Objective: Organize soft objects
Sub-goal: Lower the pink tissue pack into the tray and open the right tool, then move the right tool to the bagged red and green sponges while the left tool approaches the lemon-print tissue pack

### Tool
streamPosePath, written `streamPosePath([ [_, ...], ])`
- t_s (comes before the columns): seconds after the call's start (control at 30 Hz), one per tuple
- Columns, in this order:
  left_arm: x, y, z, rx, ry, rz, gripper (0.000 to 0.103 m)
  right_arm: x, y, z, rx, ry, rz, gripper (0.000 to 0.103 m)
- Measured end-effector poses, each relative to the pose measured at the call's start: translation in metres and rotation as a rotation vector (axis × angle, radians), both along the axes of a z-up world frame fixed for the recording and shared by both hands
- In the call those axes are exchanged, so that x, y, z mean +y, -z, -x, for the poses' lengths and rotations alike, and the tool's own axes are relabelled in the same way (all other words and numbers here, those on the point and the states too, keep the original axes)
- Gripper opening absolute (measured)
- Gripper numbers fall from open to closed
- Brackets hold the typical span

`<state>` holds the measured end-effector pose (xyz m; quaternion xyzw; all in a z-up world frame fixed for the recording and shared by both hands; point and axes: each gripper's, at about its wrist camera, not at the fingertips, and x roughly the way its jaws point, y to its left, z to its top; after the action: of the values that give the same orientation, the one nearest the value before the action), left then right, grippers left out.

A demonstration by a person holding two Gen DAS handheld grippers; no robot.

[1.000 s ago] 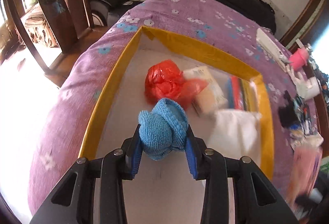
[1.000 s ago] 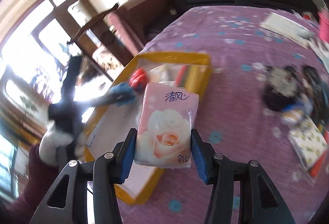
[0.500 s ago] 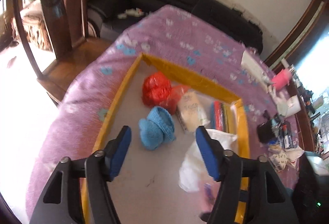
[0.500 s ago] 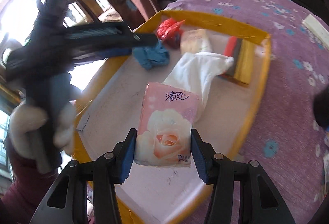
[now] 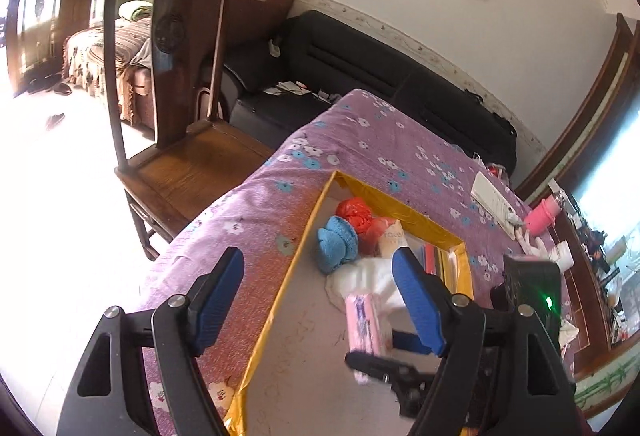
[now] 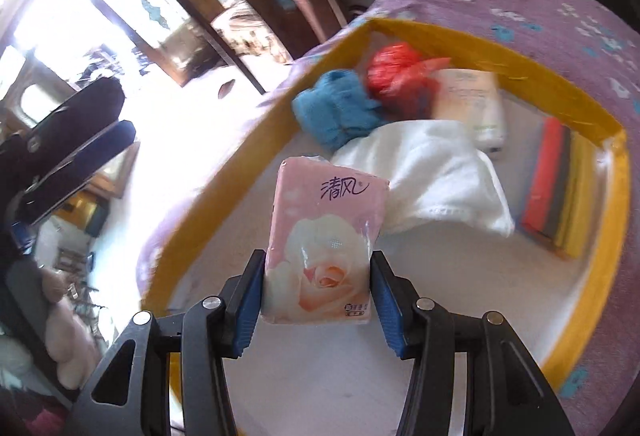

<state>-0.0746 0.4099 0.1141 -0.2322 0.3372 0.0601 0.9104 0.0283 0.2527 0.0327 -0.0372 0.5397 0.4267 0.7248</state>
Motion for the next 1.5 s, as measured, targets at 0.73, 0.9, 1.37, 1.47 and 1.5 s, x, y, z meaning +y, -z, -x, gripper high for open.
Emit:
streamPosePath([
  [0.73, -0.174, 0.002, 0.012, 0.027, 0.248, -0.243, 0.08, -0.211, -0.032, 0.044, -0.21, 0.361, -0.024, 0.071],
  [0.9, -0.234, 0.013, 0.01, 0.062, 0.35, -0.307, 0.08, -0.303, -0.023, 0.049, -0.193, 0.534, -0.017, 0.071],
  [1.37, -0.32, 0.031, -0.012, 0.161, 0.412, -0.434, 0.08, -0.418, -0.019, 0.033, -0.22, 0.75, -0.063, 0.072],
  [1.47, -0.328, 0.035, -0.019, 0.185, 0.416, -0.447, 0.08, -0.414, -0.016, 0.017, -0.223, 0.737, -0.055, 0.072],
  [1.5, -0.33, 0.037, -0.02, 0.19, 0.416, -0.45, 0.08, -0.41, -0.014, 0.011, -0.23, 0.728, -0.042, 0.072],
])
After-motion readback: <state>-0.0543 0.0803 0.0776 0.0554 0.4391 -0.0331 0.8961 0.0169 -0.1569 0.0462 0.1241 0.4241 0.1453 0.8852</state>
